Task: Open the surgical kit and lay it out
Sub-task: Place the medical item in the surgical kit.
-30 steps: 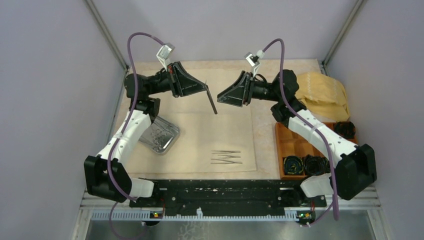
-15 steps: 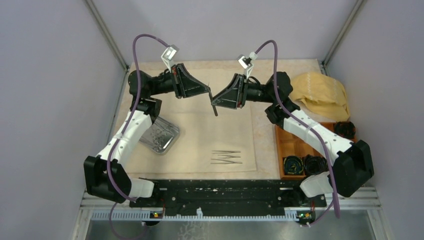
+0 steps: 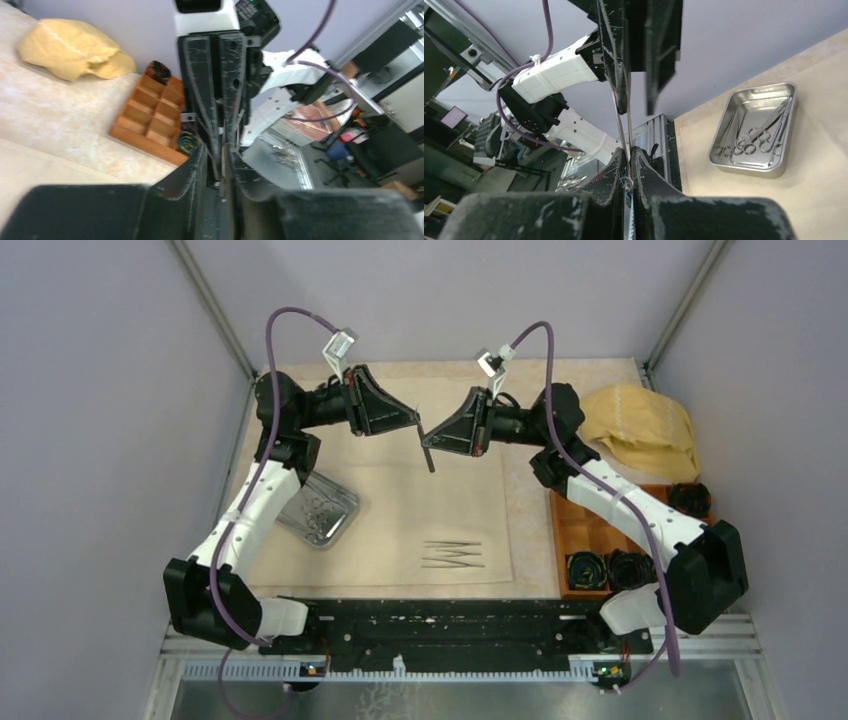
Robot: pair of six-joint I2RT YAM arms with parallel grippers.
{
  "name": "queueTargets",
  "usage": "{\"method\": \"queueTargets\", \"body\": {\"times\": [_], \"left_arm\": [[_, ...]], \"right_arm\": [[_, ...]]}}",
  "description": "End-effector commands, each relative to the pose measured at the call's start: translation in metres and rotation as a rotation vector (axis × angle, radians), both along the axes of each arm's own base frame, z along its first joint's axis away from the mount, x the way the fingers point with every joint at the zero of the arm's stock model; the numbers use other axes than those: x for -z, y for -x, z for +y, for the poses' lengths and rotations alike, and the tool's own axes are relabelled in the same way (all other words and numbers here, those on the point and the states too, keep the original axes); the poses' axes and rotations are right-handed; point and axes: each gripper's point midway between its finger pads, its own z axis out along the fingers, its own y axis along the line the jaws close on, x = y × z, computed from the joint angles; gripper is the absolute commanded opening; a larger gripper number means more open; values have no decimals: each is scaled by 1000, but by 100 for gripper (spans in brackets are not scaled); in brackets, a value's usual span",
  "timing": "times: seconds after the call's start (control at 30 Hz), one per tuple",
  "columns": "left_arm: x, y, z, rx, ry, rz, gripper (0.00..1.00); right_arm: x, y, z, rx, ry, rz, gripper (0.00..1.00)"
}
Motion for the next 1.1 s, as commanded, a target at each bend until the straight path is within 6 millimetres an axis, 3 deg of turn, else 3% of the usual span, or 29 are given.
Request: {"method": "queueTargets", "body": {"times": [0.0, 0.03, 0.13, 0.2, 0.3, 0.37, 0.5, 0.53, 0.57, 0.8, 1.07], "left_arm": [[-12, -10, 7, -75, -48, -47, 42], [-9, -19, 12, -128, -67, -36, 54], [6, -45, 35, -333, -152, 33, 69], [12, -60, 60, -500, -200, 52, 73], [38, -83, 117, -823, -313, 188, 82], [53, -85, 139, -921, -365, 256, 84], [57, -81, 136, -903, -355, 259, 87], [58, -81, 134, -894, -346, 265, 97], [59, -80, 133, -887, -342, 269, 98], [64, -77, 128, -855, -326, 282, 98], [68, -75, 128, -851, -342, 289, 98]], "right_arm": [[-4, -3, -3, 41, 26, -171, 0], [6, -7, -6, 58, 68, -209, 0], [52, -16, -22, 105, 260, -363, 0], [93, -22, -39, 121, 427, -483, 0], [153, -22, -63, 51, 631, -657, 0], [183, -20, -71, -7, 722, -713, 0], [232, -15, -68, -103, 848, -729, 0], [246, -15, -66, -125, 894, -725, 0], [256, -15, -63, -140, 923, -708, 0], [314, -10, -44, -220, 1050, -596, 0], [342, -7, -44, -238, 1185, -556, 0]]}}
